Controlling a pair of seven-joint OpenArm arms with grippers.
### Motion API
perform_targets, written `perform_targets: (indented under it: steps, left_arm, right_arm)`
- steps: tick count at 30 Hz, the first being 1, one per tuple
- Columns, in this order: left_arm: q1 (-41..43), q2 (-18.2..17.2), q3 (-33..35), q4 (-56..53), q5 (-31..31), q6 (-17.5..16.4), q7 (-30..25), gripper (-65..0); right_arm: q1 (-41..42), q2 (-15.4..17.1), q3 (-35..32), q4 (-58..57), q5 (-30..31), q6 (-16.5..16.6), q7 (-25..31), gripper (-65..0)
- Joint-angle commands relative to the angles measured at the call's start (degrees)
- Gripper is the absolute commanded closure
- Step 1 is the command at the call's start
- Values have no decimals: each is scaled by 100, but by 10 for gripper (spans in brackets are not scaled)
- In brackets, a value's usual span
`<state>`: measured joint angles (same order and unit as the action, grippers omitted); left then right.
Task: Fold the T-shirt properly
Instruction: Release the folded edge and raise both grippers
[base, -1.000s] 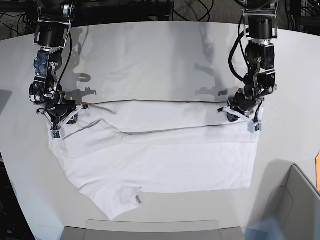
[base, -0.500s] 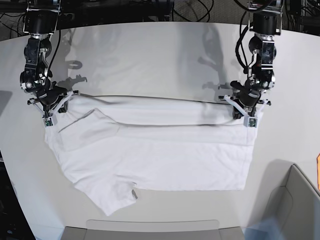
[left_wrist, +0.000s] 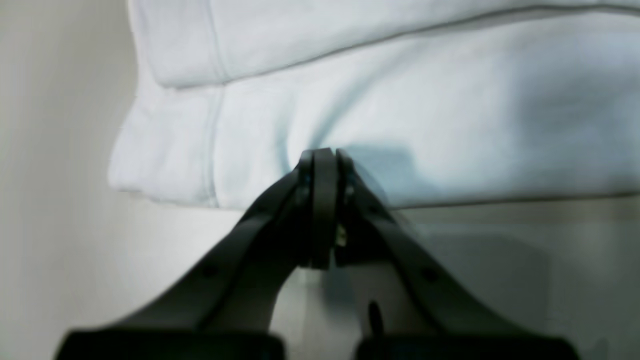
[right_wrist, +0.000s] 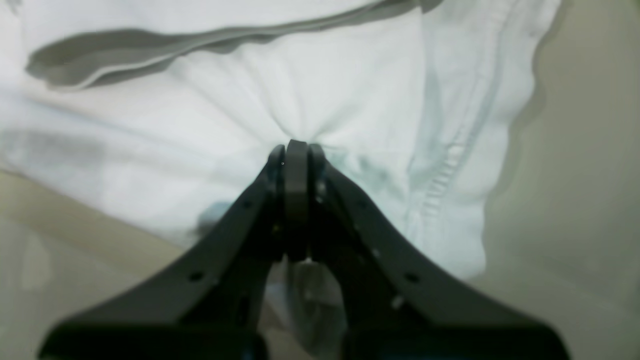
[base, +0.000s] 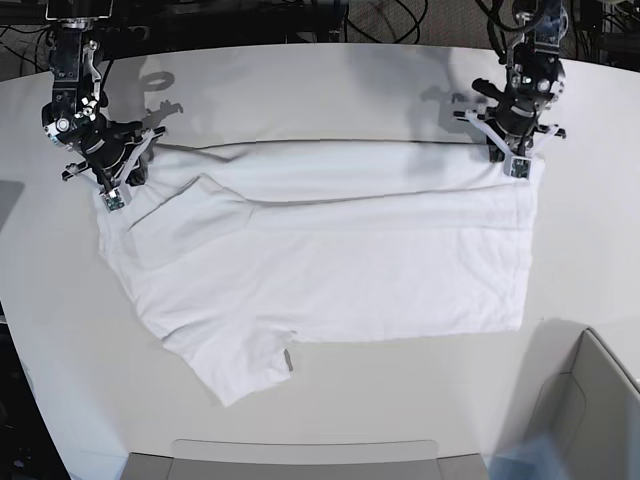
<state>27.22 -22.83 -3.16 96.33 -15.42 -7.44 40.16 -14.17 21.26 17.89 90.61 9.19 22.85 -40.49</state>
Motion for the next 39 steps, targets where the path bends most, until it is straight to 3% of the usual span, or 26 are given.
perform_targets:
  steps: [1, 5, 10, 14, 18, 22, 26, 33, 39]
  left_arm:
    - [122, -34, -146, 279, 52, 10, 428, 0]
    - [60, 160, -647, 1070, 52, 10, 445, 0]
    - [-1074, 529, -656, 1061, 87, 10, 744, 0]
    - [-1839, 775, -568, 331, 96, 10, 797, 0]
    - [-2252, 731, -137, -609, 96, 10, 823, 0]
    - [-1927, 687, 65, -811, 96, 10, 788, 0]
    - [-1267, 679, 21, -811, 96, 10, 744, 0]
    - [60, 344, 21, -776, 87, 10, -126, 0]
    - [315, 283, 4, -363, 69, 10, -214, 0]
  right_arm:
    - [-2, 77, 53, 174, -27, 40, -52, 0]
    - [24, 77, 202, 588, 290, 40, -17, 0]
    - [420, -161, 448, 1036, 826, 40, -52, 0]
    - [877, -451, 299, 825, 589, 40, -61, 0]
    - [1193, -592, -352, 16, -123, 31, -61, 0]
    - [1184, -592, -668, -379, -589, 31, -61, 0]
    - [806, -548, -686, -283, -589, 31, -61, 0]
    - [-125, -249, -677, 218, -589, 31, -61, 0]
    - [-670, -231, -396, 860, -554, 31, -52, 0]
